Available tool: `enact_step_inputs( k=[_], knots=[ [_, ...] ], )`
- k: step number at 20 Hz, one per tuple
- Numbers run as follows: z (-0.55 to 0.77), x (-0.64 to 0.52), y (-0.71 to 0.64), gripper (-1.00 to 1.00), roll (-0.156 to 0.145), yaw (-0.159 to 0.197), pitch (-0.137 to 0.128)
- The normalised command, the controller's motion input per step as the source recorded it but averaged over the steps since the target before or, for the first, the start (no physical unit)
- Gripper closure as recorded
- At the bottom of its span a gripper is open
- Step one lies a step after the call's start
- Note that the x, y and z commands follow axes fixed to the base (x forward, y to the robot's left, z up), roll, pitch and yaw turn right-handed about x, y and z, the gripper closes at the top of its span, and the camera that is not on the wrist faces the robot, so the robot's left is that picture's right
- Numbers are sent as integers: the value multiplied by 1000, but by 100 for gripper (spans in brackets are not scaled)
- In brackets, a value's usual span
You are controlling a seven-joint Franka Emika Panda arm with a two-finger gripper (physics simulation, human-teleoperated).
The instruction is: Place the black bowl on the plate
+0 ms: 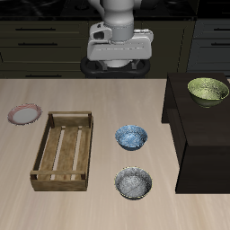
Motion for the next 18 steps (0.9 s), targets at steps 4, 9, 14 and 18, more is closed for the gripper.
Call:
enact_step_inputs(
  k=[4,9,14,18],
  knots=[
    [14,65,-59,-100,-22,-2,-12],
    [-3,637,-84,-100,-25,-10,17],
    [84,469,-71,-100,-18,-30,-12],
    [31,359,-26,-100,3,-10,-4]
  ],
)
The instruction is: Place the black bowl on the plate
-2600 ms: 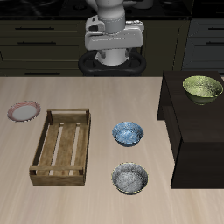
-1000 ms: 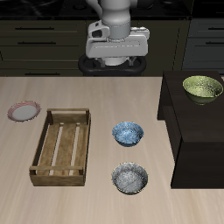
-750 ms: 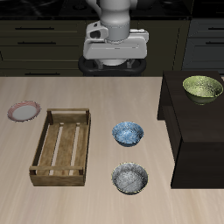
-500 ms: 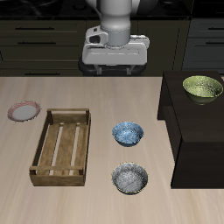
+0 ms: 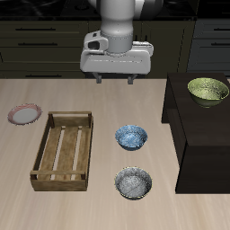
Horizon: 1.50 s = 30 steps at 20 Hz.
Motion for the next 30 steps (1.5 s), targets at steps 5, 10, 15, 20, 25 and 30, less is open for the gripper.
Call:
enact_step_inputs(
  k=[5,10,15,20,25,30],
  knots=[
    [39,371,32,-100,31,7,-21],
    [119,401,-6,-100,29,-6,-12],
    [68,323,-57,-100,-9,-16,3],
    [76,355,-47,-100,28,-11,-11],
    [72,417,-128,-100,-1,-2,-7],
    [30,379,-88,-100,7,53,-13]
  ],
)
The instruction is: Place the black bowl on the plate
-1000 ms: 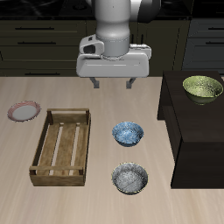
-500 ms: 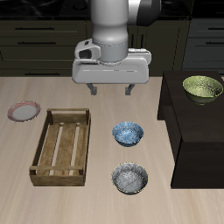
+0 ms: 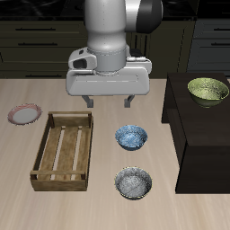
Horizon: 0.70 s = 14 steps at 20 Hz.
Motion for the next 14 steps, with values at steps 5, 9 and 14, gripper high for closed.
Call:
enact_step_inputs(
  k=[5,9,14],
  knots=[
    [-37,322,-31,-100,6,56,14],
    [-165,376,0,-100,1,92,17],
    [-182,197,9,-100,7,67,18]
  ],
)
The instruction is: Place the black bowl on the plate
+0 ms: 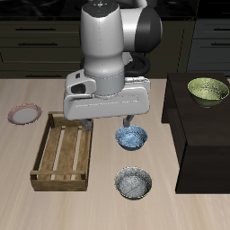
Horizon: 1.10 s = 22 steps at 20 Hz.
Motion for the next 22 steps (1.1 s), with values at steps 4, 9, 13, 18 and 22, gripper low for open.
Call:
enact_step_inputs(
  k=[4,9,13,18,22],
  knots=[
    [-162,168,18,-100,-4,28,16],
    [-280,151,133,-100,19,82,9],
    [-146,151,35,-100,27,43,16],
    [-6,152,-60,-100,1,-1,5],
    [-74,176,-105,-100,-10,-6,25]
  ],
)
